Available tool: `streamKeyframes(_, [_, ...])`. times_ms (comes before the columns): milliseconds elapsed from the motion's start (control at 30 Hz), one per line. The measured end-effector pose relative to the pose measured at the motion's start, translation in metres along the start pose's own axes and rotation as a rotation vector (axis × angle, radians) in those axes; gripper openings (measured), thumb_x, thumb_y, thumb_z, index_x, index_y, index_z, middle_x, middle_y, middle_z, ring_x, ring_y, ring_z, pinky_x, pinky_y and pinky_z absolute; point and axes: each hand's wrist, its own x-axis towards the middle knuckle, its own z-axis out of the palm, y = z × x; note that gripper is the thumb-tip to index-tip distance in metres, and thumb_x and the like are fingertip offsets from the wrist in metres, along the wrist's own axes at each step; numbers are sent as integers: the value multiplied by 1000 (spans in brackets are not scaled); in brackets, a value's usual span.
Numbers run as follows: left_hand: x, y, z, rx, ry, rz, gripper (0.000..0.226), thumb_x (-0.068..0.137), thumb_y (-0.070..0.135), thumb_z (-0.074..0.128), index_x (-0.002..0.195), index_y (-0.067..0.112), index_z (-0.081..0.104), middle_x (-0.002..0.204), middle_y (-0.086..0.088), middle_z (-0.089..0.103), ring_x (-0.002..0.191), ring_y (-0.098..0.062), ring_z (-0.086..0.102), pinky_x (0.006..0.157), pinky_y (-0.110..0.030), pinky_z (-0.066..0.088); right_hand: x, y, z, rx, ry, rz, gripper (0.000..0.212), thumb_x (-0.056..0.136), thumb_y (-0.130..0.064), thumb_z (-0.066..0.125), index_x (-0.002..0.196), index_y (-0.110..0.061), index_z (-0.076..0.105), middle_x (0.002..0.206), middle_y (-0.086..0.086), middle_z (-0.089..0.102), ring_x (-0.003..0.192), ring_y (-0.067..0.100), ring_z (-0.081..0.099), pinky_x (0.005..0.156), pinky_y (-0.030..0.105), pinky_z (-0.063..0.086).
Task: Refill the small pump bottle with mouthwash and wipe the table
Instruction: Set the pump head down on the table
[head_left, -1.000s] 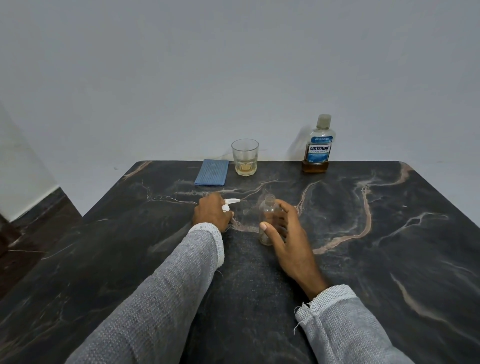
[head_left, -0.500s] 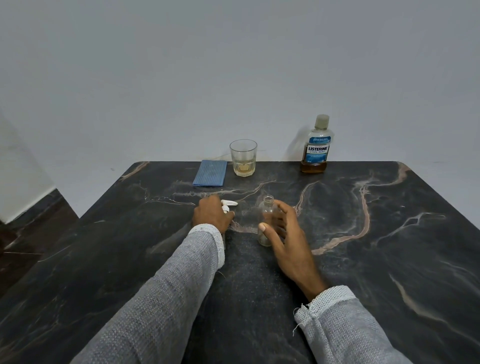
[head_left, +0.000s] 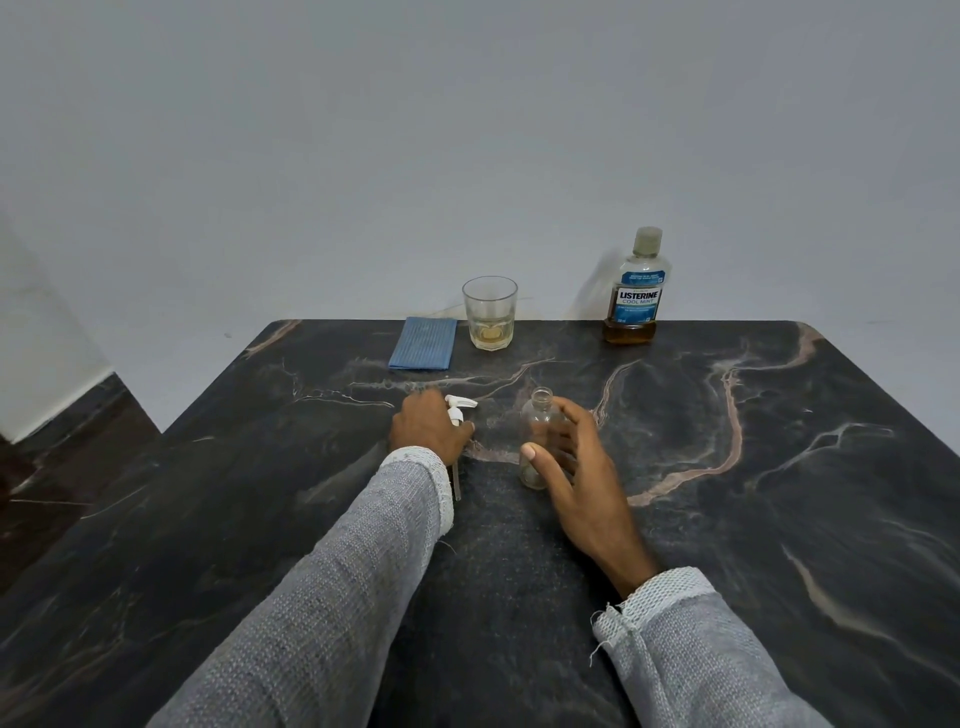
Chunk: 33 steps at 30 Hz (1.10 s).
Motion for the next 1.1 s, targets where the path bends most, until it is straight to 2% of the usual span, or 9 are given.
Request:
streamKeyframes(267, [-2, -3, -1, -26, 16, 14, 44, 83, 30, 74, 120, 10, 62, 120, -12, 64, 108, -30, 62, 90, -39, 51, 0, 1, 1, 9, 6, -8, 52, 92, -31, 63, 122, -63, 35, 125, -22, 58, 114, -8, 56, 92, 9, 44])
streamKeyframes(467, [-2, -4, -2, -21, 27, 40, 38, 84, 29, 73, 116, 11, 64, 118, -11, 65, 108, -29, 61, 89, -38, 49, 0, 2, 1, 6, 3, -12, 52, 91, -35, 62, 122, -64, 33, 130, -16, 57, 117, -4, 56, 97, 18, 46])
streamKeyframes(600, [-4, -5, -3, -30, 22, 39, 41, 82, 32, 75, 115, 11, 64, 118, -10, 65, 108, -29, 62, 87, -36, 49, 0, 1, 0, -6, 1, -15, 56, 92, -32, 63, 120, -68, 31, 126, -24, 55, 116, -9, 54, 93, 10, 45])
streamKeyframes(733, [-7, -4, -5, -36, 2, 44, 46, 80, 33, 77, 117, 11, 61, 121, -11, 63, 110, -30, 61, 90, -38, 49, -1, 2, -1, 9, 2, -14, 56, 92, -29, 63, 123, -63, 33, 128, -18, 56, 117, -6, 55, 93, 12, 45])
streamKeyframes(867, [-12, -5, -9, -73, -12, 54, 57, 77, 32, 79, 123, 11, 54, 126, -11, 61, 115, -32, 58, 92, -38, 47, -1, 2, -2, 10, 9, -12, 58, 92, -28, 64, 127, -62, 32, 128, -20, 56, 116, -8, 55, 94, 10, 45])
streamKeyframes(1100, [-19, -10, -13, -144, -55, 83, 62, 77, 24, 78, 130, 13, 48, 121, -11, 65, 113, -32, 60, 98, -41, 48, -1, 6, -2, 16, 15, 0, 56, 91, -30, 65, 130, -57, 36, 134, -10, 58, 122, 1, 55, 105, 33, 47])
